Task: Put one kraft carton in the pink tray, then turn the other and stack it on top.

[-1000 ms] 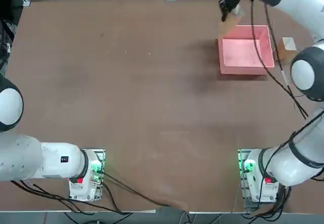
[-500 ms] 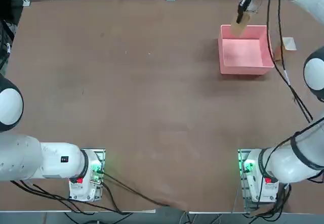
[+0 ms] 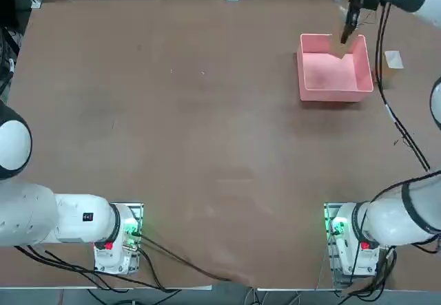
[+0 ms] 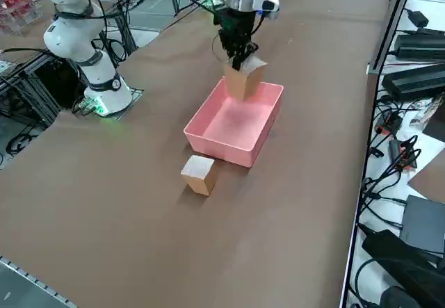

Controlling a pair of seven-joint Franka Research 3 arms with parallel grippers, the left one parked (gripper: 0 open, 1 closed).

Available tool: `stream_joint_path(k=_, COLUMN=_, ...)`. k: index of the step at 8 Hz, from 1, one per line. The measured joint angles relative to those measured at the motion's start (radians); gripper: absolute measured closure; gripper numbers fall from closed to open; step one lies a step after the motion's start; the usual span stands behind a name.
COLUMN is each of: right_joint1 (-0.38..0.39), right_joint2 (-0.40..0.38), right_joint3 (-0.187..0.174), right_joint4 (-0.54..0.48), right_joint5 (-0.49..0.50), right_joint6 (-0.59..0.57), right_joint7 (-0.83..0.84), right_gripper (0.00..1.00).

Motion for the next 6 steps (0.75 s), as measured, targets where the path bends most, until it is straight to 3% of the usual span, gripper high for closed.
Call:
stream_joint_path(k=3, right_joint1=-0.015, right_joint2=-0.107, right_joint3=0.003, right_joint4=-0.297, right_joint5=-0.037, right_joint6=0.301, right_joint7=-0.145, right_gripper=0.98)
stream_joint_path(k=6, right_joint1=-0.074, right_joint2=-0.094, right_joint3=-0.001, right_joint4=-0.405, right_joint5=-0.037, right_joint6=0.443, right_joint7=-0.292, right_gripper=0.98)
